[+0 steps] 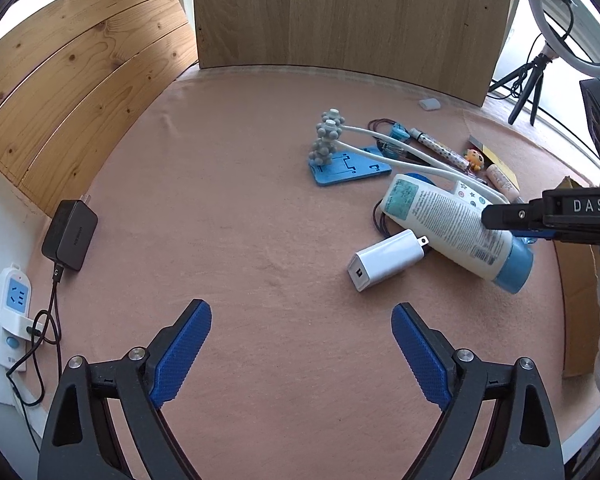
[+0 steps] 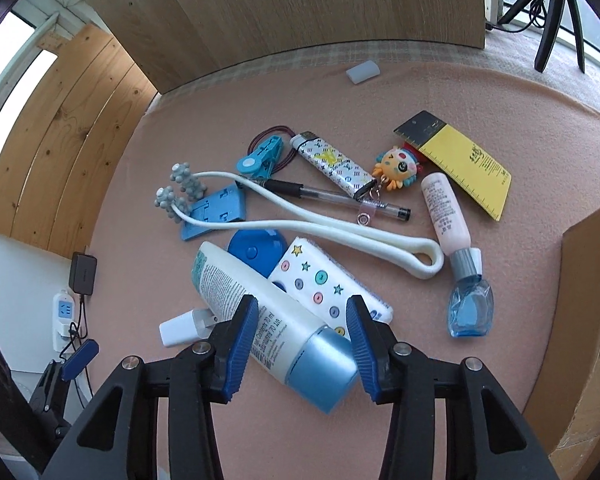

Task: Organize objects
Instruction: 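Close the right gripper on the white AQUA sunscreen tube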

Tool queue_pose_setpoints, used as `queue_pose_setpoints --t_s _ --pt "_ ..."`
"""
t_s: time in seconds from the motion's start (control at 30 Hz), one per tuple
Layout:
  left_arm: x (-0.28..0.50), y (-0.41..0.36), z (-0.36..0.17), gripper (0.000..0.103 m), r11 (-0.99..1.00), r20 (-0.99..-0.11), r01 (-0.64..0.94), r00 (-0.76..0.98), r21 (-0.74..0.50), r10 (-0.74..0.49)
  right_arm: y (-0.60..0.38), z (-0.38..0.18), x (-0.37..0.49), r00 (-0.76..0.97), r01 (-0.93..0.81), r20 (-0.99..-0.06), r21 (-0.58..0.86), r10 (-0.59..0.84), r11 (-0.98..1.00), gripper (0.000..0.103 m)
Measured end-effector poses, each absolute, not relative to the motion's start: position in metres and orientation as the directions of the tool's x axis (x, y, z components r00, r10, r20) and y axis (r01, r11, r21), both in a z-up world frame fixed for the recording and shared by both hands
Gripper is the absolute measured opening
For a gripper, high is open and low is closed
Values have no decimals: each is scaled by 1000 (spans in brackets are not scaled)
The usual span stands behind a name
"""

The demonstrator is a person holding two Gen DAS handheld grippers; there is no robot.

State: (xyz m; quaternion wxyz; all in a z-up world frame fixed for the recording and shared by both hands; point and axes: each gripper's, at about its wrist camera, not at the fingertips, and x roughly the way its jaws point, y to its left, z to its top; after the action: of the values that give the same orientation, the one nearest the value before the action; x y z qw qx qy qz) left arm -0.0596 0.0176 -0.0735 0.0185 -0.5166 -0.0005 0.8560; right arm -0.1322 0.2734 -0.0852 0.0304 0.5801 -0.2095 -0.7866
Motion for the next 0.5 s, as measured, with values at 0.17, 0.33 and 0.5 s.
queue_pose_setpoints --t_s 0.17,0.33,0.5 --pt "-59 24 -81 94 -998 -891 -64 -452 -15 43 259 -98 -110 -295 -189 -901 381 -318 -905 37" --pt "-58 28 -92 94 -995 -904 -93 -421 -43 78 251 -115 -91 -273 -195 -899 400 -342 -896 35" --pt "-55 31 -94 94 -991 -901 -128 -422 -50 100 246 -129 -73 -239 -191 -860 498 -452 -846 31"
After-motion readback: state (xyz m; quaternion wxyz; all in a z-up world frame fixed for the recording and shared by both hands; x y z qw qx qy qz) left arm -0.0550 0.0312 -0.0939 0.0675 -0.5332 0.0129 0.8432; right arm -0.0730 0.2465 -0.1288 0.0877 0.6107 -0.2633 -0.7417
